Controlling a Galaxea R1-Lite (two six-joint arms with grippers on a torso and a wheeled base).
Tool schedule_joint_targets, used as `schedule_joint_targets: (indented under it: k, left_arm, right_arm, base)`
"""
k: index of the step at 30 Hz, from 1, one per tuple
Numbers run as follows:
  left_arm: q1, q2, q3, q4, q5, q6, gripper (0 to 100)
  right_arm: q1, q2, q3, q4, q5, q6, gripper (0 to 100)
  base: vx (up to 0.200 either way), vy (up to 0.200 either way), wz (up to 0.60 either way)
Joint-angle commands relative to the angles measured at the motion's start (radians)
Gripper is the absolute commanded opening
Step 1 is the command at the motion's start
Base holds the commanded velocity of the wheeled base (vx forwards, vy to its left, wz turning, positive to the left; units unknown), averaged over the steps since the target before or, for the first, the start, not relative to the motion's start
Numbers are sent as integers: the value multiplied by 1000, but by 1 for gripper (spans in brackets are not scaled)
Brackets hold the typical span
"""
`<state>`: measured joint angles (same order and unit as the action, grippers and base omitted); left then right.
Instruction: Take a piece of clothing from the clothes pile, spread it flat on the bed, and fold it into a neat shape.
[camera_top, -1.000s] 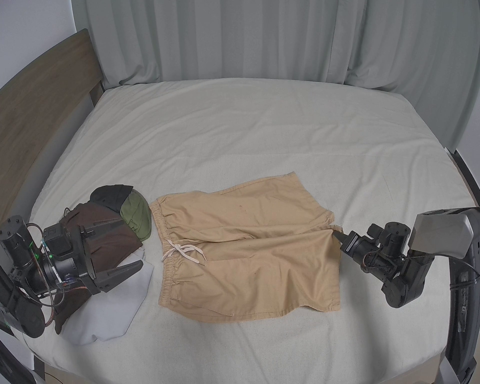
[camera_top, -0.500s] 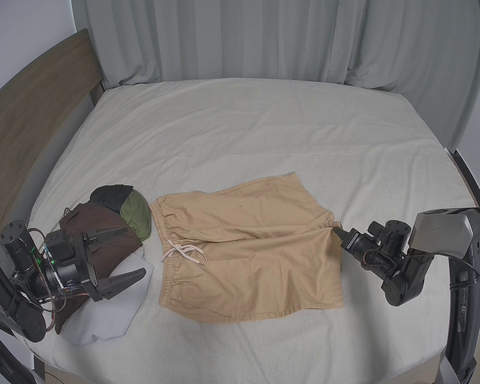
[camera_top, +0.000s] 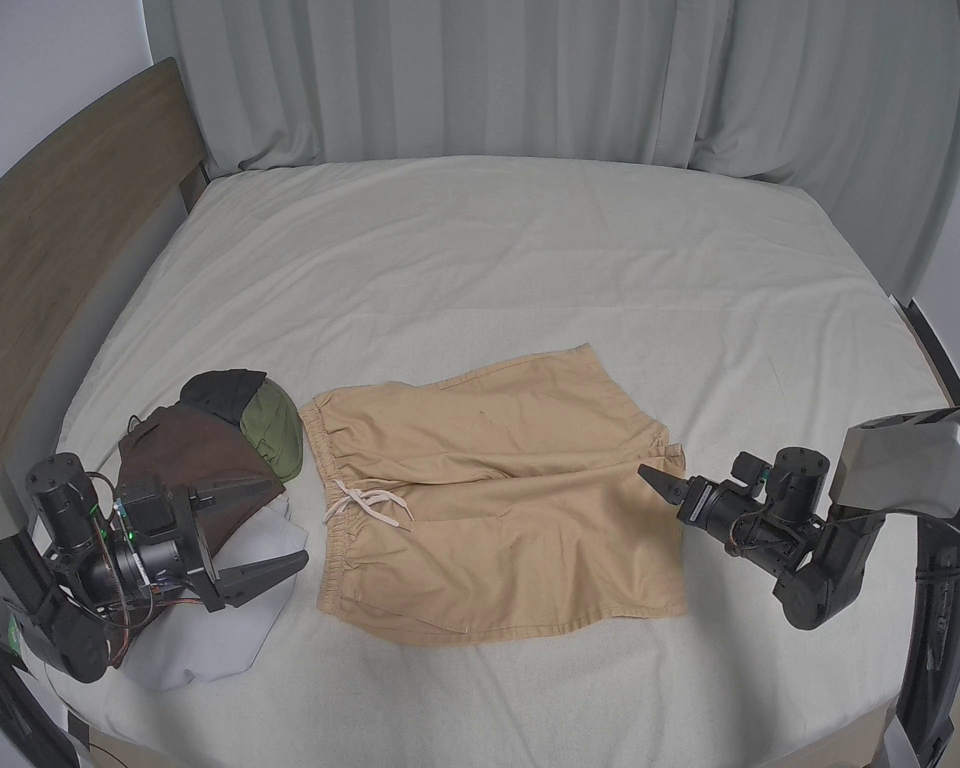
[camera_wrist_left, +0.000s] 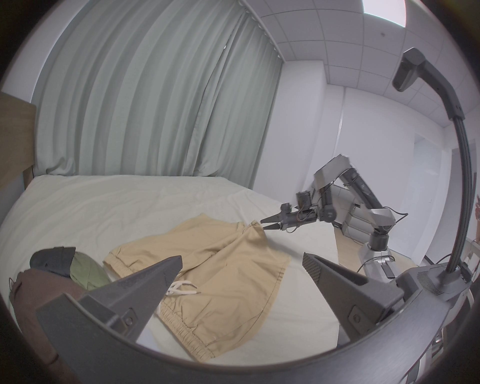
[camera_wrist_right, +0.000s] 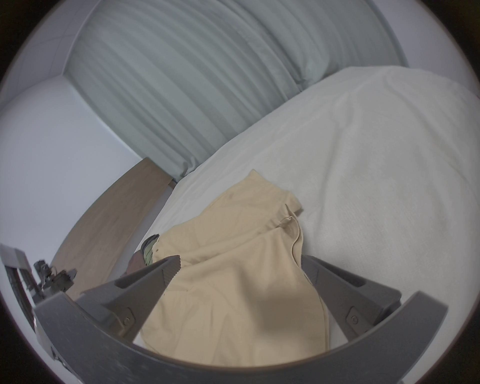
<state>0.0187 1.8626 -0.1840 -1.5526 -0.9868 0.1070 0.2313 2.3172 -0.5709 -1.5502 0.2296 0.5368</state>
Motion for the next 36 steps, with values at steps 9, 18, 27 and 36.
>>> schedule_joint_targets:
  k: [9,18,27,36]
  left_arm:
    - [3,115,-20,0,17,3,100]
    - [10,161,-17,-1,17,11,100]
    - [9,176,-6,0,16,3,100]
    - [3,237,-20,0,181,-136,100]
  right_arm:
    - [23,-229,141,5,51,-104,100]
    - [125,-242,241,5,109,-135,100]
    - [161,-236,256,5,109,-140,100]
    - [161,-226,256,4,108,-140,100]
  base:
    - [0,0,0]
    - [0,0,0]
    - [0,0,0]
    - [0,0,0]
